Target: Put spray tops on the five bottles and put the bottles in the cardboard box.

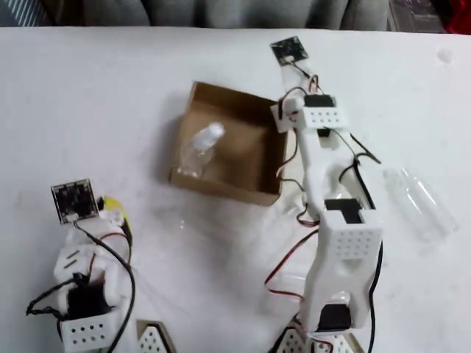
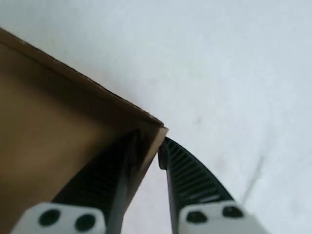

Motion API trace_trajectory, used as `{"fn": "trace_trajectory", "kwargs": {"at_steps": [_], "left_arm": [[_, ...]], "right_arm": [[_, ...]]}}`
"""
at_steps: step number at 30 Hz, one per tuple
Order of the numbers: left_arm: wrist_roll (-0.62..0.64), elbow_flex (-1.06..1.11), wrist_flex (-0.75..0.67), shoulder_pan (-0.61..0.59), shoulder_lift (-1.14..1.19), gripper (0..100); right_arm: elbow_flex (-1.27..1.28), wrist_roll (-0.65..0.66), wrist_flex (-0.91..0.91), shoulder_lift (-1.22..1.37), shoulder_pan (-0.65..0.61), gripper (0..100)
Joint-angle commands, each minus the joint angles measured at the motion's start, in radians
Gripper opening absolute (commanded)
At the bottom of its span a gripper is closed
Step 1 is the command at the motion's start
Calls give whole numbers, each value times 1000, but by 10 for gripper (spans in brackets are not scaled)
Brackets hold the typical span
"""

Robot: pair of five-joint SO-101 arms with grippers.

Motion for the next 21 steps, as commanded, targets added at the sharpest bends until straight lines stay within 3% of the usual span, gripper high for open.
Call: {"fn": "trace_trajectory", "kwargs": {"at_steps": [1, 21], "left_arm": [[-11, -3, 3, -10, -16, 24], [-11, -3, 3, -10, -16, 24]], "right_arm": [[-23, 12, 65, -25, 42, 17], [-21, 20, 260, -183, -53, 22]]}}
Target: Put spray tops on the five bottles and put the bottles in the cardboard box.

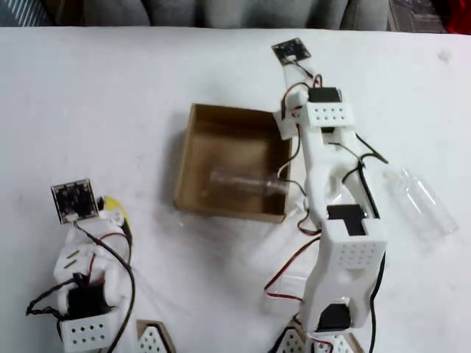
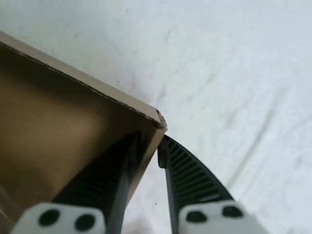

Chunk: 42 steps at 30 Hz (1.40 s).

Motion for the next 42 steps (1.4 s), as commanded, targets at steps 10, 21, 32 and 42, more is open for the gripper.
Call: {"fn": "trace_trajectory", "kwargs": {"at_steps": [10, 21, 32, 42], "left_arm": [[-11, -3, 3, -10, -16, 24], [-12, -3, 3, -10, -16, 24], [-12, -3, 3, -10, -16, 24], [-12, -3, 3, -5, -16, 24]], "right_arm": [[-17, 18, 12, -117, -36, 222], [-17, 18, 328, -367, 31, 222], [8, 121, 584, -433, 321, 15], [413, 393, 585, -565, 472, 16]]}}
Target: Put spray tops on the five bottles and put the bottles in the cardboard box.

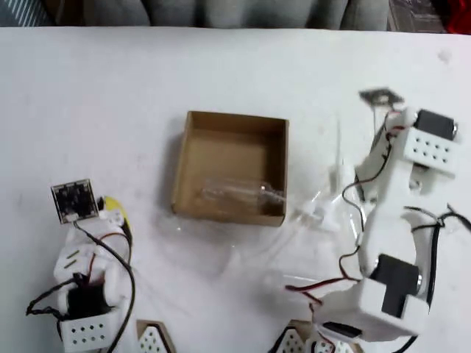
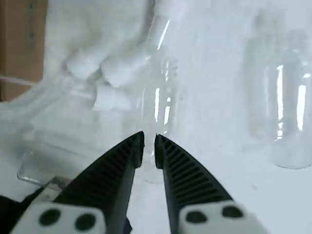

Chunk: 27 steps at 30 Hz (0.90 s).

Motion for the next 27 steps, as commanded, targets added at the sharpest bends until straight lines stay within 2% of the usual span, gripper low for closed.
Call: {"fn": "trace_trajectory", "kwargs": {"at_steps": [1, 8, 11, 17, 22, 27], "left_arm": [[-12, -3, 3, -5, -16, 24], [-12, -3, 3, -4, -16, 24], [-12, -3, 3, -2, -16, 24], [-14, -3, -2, 42, 13, 24], [-115, 3, -78, 81, 120, 24], [-117, 3, -192, 82, 234, 24]], "right_arm": [[114, 81, 22, -102, 36, 16], [457, 87, -108, -334, 25, 18], [641, 94, -191, -478, -33, 20], [836, 87, -236, -751, -94, 156], [887, 95, -257, -885, -88, 170], [954, 256, -374, -892, -96, 170]]}}
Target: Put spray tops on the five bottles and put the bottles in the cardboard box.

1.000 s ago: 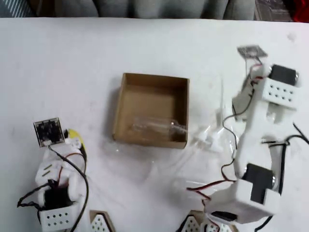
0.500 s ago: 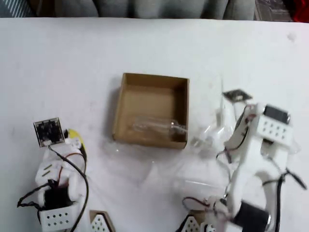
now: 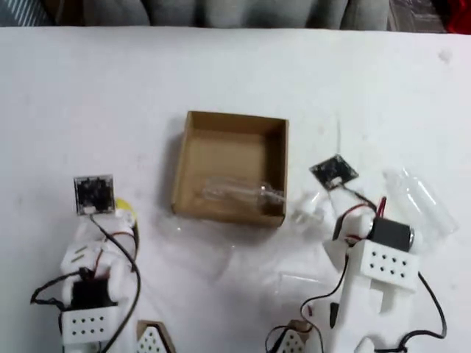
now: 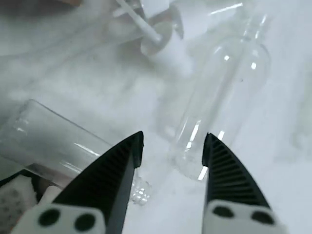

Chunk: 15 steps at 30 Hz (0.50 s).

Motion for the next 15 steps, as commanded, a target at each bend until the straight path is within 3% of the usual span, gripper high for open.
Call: {"fn": "trace_trajectory", "kwargs": {"at_steps": [1, 15], "left_arm": [[-15, 0, -100, 16, 82, 24], [-15, 0, -140, 15, 130, 24]], "right_arm": [[20, 81, -87, -4, -13, 170], [20, 43, -363, 328, -124, 146]]}}
